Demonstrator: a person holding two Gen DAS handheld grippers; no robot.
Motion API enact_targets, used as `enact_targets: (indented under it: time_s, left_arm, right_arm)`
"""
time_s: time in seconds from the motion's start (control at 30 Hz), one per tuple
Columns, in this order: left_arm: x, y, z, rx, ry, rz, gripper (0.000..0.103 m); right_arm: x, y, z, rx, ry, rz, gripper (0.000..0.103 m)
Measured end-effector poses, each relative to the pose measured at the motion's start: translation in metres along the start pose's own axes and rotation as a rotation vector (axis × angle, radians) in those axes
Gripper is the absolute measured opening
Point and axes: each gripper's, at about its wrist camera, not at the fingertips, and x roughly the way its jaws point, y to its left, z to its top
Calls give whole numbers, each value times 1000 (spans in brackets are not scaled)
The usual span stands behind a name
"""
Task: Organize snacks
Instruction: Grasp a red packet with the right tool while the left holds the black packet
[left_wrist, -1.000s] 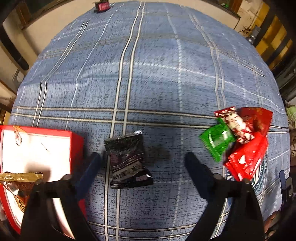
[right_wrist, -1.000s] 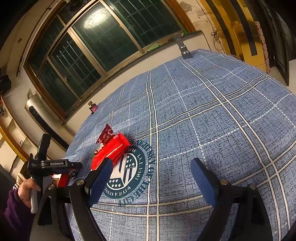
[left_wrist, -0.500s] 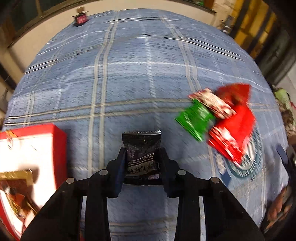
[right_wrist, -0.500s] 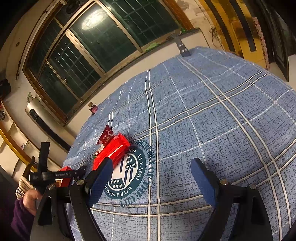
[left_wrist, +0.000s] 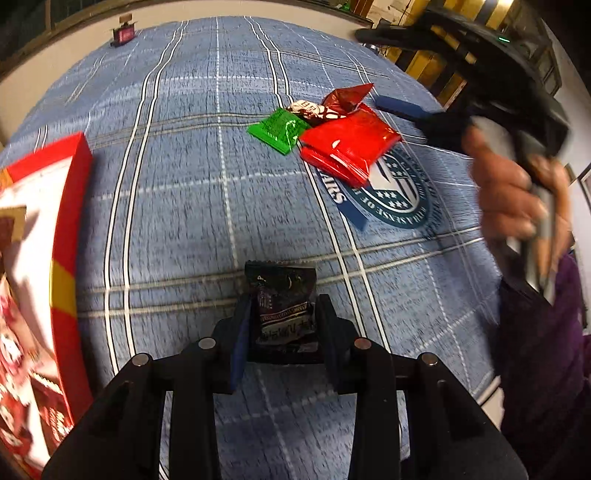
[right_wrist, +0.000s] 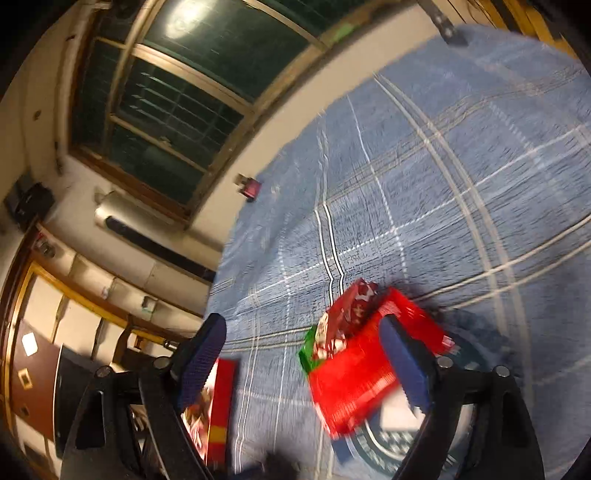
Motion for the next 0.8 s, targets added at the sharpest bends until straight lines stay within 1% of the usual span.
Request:
enact_targets:
  time_s: [0.07,0.1,0.13,0.17,0.2,0.27,0.33,0.4,0.5,0.57,0.7,0.8]
  left_arm:
    - [-1,0,-1,-13,-4,-15,31]
    - [-1,2,0,-18,-5,-21,31]
    - [-1,2,1,-21,-6,-23,31]
    - [-2,2,0,-24,-8,-24,31]
    - [-3,1,-1,-23,-10,-26,31]
    - [-2,2,-2,-24,-15,-33,31]
    - [-3,3,-3,-32,-18,-39,31]
    - [-3,2,-3,-32,-20,-38,31]
    - [-6,3,-4,-38,-23,-43,31]
    - [-6,4,-4,-45,-26,-48,31]
    - [-7,2,-4,-34,-29,-27,31]
    - [-8,-1,-6,-25,-32,-12,31]
  right_arm:
    - [16,2,3,12,21,-13,75]
    - [25,2,5,17,30,-57,75]
    - [32,2,5,22,27,-117,70]
    - [38,3,6,17,23,-160,68]
    - [41,4,7,9,20,-176,65]
    - [49,5,9,-4,33,-243,55]
    - [56,4,11,-7,48,-329,32]
    - [60,1,14,-15,64,-365,24]
    - [52,-6,15,23,75,-349,22]
    - [41,-10,12,18,77,-320,22]
    - [7,-26,-3,27,96,-300,22]
    - [-26,-43,-20,50,118,-260,22]
